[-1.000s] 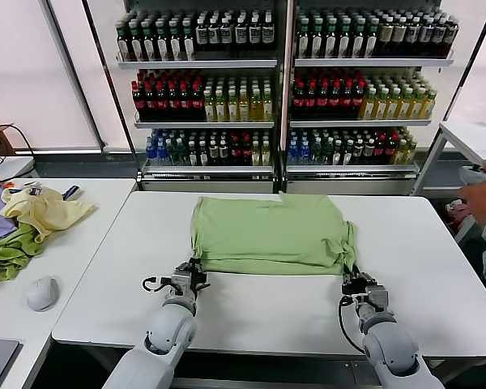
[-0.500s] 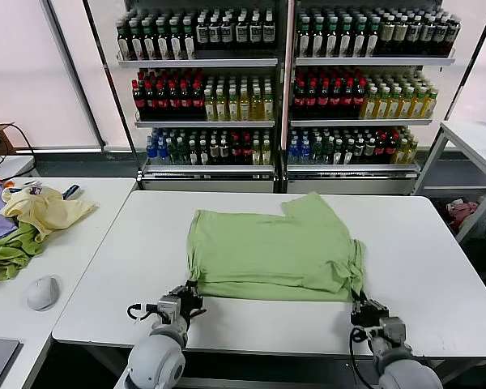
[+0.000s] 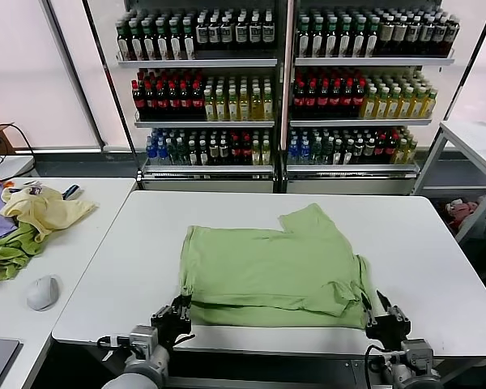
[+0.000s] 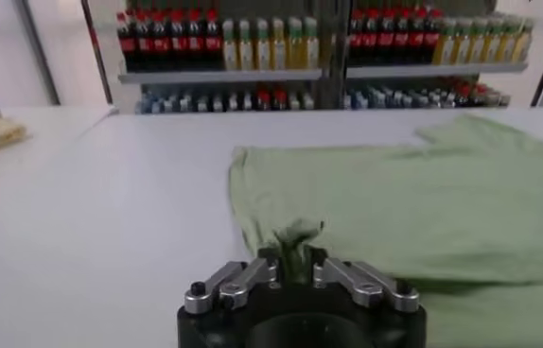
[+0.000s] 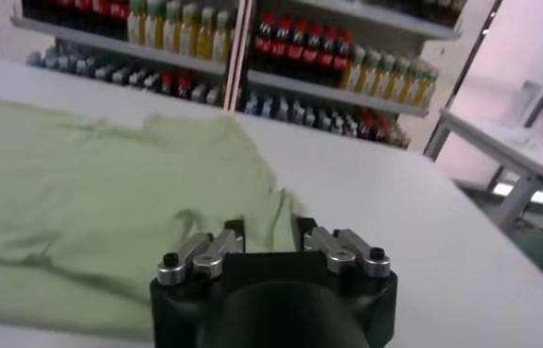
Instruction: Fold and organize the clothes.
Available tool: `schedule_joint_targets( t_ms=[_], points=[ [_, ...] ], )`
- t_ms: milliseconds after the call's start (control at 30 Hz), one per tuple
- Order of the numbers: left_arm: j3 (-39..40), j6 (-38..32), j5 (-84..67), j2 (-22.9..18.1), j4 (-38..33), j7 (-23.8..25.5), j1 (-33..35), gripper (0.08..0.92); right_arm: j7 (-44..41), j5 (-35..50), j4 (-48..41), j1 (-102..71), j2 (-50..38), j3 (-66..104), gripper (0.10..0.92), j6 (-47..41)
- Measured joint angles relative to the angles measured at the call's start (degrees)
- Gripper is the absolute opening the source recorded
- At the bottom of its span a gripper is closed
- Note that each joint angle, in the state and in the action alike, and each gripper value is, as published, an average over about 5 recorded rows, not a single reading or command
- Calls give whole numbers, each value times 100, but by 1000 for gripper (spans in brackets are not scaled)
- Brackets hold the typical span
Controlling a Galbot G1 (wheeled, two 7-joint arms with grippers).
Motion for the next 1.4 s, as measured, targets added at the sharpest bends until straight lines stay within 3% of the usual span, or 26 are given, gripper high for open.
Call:
schedule_joint_targets(
  t_ms=[267,467,567,1000,1400],
  points=[
    [85,-105,-184,92,387,-53,-775,603,135,289,-850,1419,-99,-502,800,-152],
    [406,-141,-285,140,1206,-173,-1742,768,115,495,-1917,2701,-53,-1089,822,-259],
    [595,-141,-310,124,1697,-249,-2249,813,82,556,-2482,3284,-12,-1365,823,-299],
    [1210,-99,-361,-60,3734,-495,-4003,823,-180,553,-4826,5329,339,-2215,823,-390],
    [1452,13,-415,-70,4748,-568,-4599,823,-395,345,-6478,6326,709,-2420,823,-399]
  ],
)
